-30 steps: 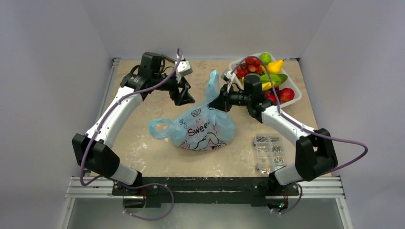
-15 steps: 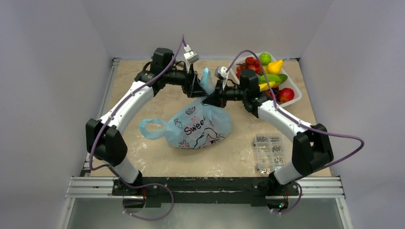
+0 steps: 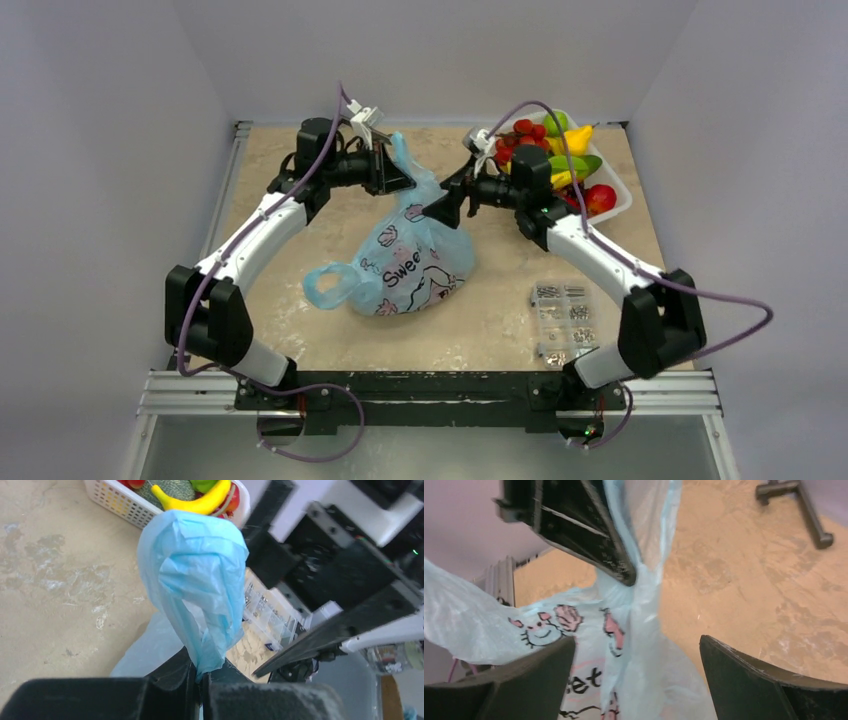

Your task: Place the fake fruits into the plastic bag and tie a complex knot

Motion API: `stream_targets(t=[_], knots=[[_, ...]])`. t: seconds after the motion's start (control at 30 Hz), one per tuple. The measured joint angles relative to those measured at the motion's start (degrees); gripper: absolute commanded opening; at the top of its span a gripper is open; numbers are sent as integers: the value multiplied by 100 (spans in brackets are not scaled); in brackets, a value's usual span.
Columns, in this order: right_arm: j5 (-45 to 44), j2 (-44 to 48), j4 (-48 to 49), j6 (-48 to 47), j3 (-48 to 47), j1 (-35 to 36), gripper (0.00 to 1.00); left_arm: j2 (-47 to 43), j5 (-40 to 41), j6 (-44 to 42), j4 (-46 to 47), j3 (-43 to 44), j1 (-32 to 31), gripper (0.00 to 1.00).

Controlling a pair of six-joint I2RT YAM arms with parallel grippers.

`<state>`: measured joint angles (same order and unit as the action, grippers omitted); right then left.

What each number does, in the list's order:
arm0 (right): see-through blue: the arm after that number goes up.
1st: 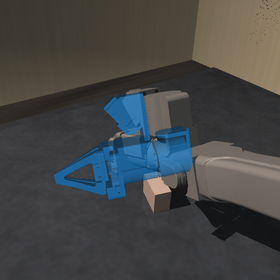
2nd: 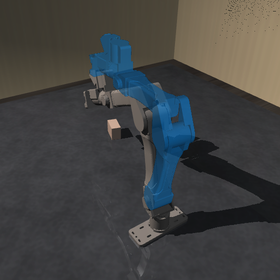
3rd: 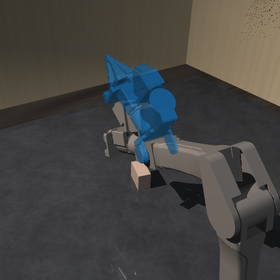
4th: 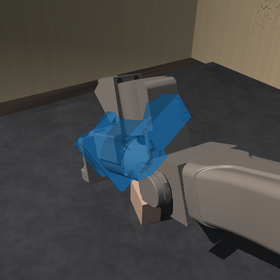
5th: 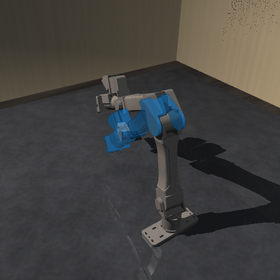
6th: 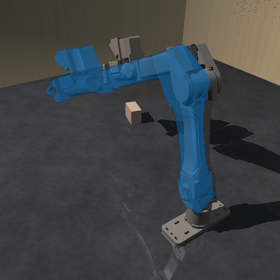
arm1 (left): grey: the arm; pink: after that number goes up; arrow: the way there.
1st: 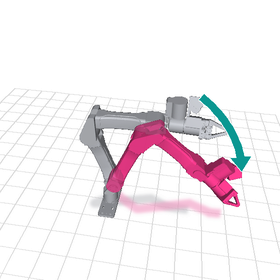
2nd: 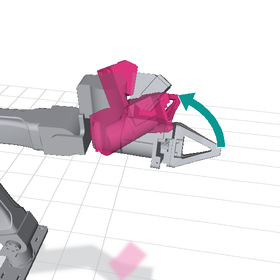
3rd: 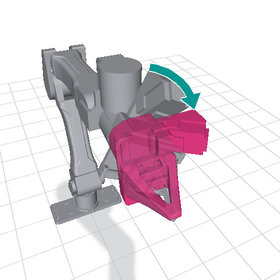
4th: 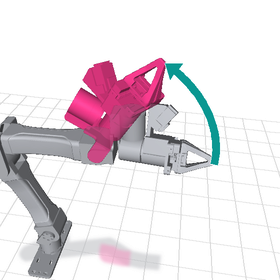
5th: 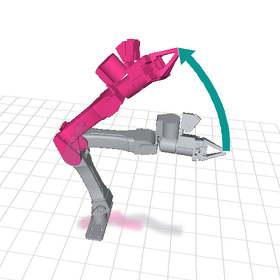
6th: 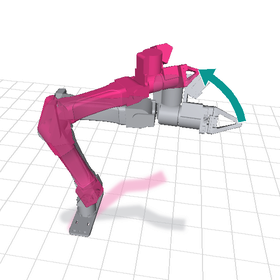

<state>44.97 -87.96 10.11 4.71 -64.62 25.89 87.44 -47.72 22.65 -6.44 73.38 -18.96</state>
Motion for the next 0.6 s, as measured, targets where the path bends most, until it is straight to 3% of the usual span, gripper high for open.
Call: stream_targets(t=[0.13, 0.23, 0.53, 0.6], knots=[[-1005, 1032, 570, 984, 702, 205, 99, -39, 481, 562, 339, -153, -39, 0], [-1705, 1139, 1139, 1333, 704, 691, 99, -42, 699, 804, 463, -166, -70, 0], [-4048, -181, 1755, 1502, 564, 1493, 98, -42, 946, 1196, 634, -166, -140, 0], [-4516, -435, 1738, 1445, 426, 1698, 88, -39, 973, 1237, 636, -166, -168, 0]])
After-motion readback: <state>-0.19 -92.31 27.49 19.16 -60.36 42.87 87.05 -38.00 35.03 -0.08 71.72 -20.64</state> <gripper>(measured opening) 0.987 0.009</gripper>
